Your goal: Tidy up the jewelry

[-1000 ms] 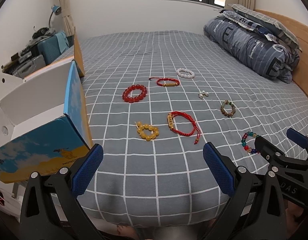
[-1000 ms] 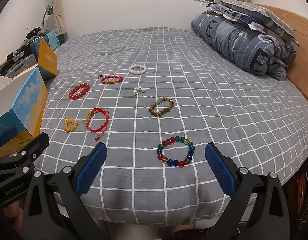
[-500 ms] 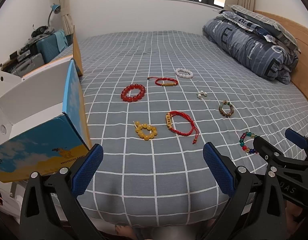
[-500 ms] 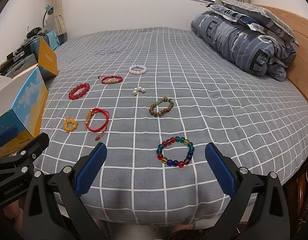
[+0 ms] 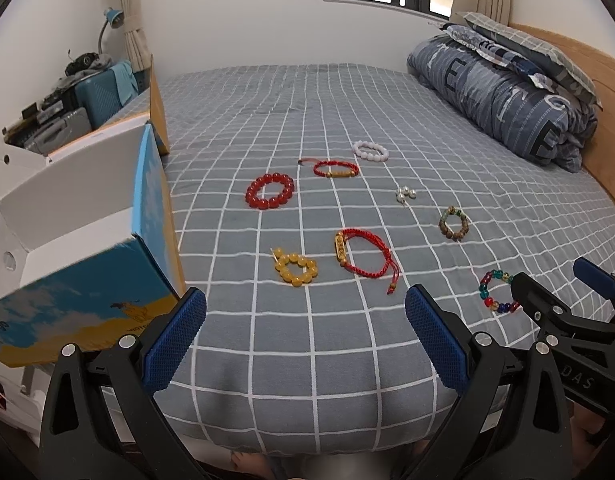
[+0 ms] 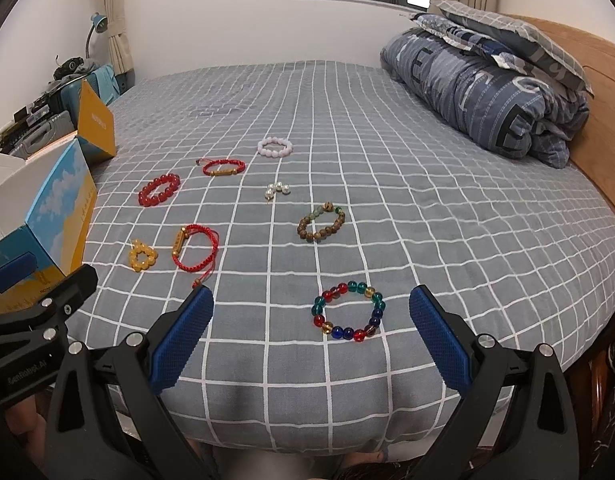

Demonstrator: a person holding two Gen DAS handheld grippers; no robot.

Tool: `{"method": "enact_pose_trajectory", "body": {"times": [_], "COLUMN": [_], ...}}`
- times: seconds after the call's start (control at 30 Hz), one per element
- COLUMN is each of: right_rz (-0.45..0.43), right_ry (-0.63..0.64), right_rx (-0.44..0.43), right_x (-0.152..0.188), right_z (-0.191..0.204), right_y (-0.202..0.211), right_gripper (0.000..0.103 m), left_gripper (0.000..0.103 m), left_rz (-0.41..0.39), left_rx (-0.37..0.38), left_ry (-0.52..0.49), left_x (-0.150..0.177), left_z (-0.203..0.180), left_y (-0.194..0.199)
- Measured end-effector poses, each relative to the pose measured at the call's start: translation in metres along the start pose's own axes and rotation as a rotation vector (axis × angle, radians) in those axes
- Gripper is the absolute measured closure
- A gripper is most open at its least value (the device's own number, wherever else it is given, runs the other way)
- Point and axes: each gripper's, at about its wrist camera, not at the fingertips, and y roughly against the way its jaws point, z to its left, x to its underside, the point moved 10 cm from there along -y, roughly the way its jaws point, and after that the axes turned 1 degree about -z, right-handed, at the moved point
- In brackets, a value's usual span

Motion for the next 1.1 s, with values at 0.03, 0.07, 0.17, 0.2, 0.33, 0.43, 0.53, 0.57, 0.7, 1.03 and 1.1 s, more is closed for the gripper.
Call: {"method": "enact_pose_trajectory", "body": {"times": [0.03,0.07,0.17,0.2,0.33,0.43,0.53,0.57,0.7,1.03,1.1], "right_rz": [-0.002,-0.006,-0.018,-0.023,-0.036,-0.033,-0.028,-0.025,-0.007,0.115,0.157], "right_ry": [-0.003,-0.002,-0.008,-0.011,-0.026,-0.028,-0.014,-0.012,0.001,0.036,0.018], "right_rx": [0.001,0.001,0.004,0.007,0.01,0.009,0.018,0.023,0.024,0.016,-0.004], "right_x": [-0.003,-0.006,-0.017,-0.022,-0.041,-0.053,-0.065,-0.07,-0.084,-0.1,-0.091], "right_z": [-0.001,-0.001,-0.004,-0.005,-0.009,-0.01,-0.009,-0.009,-0.008,-0.006,-0.009], "right_y": [0.001,0.002,0.007,0.008,0.009,0.005,-0.004,-0.008,-0.028,-0.11,-0.129], "right_gripper": [0.009,0.009,0.009,0.009,0.009,0.009,0.009,0.009,0.009,0.009,0.009], "left_gripper": [0.006,0.006,0.006,0.006,0.006,0.006,0.006,0.006,0.006,0.006,0.006], "left_rz": [-0.005,-0.009,-0.03,-0.034,-0.036,-0.053,-0.063,-0.063,-0.043,0.099,0.139], "left_rx": [0.001,0.003,0.008,0.012,0.044,0.016,0.0,-0.005,0.008,-0.024,-0.037], "left_ry": [0.004,0.008,0.027,0.035,0.05,0.034,0.038,0.038,0.049,0.061,0.067], "left_x": [-0.004,-0.008,-0.027,-0.033,-0.062,-0.082,-0.103,-0.109,-0.132,-0.131,-0.12], "left_z": [0.001,0.002,0.006,0.008,0.01,0.011,0.012,0.012,0.01,0.01,0.014], "left_y": [0.003,0.006,0.015,0.017,0.02,0.018,0.01,0.006,-0.02,-0.125,-0.147]}}
